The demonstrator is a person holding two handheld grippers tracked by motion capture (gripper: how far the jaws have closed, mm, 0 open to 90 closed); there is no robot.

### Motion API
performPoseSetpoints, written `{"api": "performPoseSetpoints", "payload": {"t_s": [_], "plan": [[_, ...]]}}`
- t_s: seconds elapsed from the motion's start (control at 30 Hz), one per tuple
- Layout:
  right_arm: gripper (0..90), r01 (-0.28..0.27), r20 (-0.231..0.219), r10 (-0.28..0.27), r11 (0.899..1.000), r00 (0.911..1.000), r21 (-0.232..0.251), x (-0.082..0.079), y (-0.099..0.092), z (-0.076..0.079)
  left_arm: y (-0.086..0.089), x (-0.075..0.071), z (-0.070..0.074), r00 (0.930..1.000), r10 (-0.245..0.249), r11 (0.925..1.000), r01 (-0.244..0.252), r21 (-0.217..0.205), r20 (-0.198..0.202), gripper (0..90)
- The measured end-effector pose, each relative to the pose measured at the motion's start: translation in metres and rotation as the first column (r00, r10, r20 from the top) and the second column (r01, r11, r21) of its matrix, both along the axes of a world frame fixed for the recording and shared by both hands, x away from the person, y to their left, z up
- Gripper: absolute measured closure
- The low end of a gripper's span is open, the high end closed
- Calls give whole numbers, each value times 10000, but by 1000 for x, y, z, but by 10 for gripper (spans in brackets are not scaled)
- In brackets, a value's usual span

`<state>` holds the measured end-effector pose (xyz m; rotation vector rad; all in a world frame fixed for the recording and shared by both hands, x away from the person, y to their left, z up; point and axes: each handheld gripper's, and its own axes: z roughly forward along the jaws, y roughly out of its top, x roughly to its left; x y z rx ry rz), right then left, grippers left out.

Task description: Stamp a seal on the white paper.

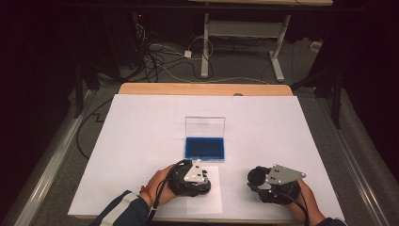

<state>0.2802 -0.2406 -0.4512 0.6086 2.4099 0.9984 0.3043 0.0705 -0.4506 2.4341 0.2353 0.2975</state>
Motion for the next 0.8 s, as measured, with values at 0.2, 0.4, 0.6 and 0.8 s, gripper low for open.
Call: {"api": "performPoseSetpoints", "payload": {"t_s": [0.2,0.4,0.6,0.8], "plan": [[385,-7,-15,7,10000,10000,-51,0,0,0,-1,-2,-1,9999,-21,10000,20,51,133,546],[385,-15,-12,15,10000,10000,-86,0,0,0,-1,1,-2,10000,33,9999,-33,-114,-8,546],[386,-43,-12,43,10000,10000,-80,0,0,0,0,1,-2,10000,22,9999,-23,-131,-58,546],[386,-46,-14,46,9999,10000,-103,0,1,0,0,2,-2,10000,-8,10000,8,-55,-85,545]]}}
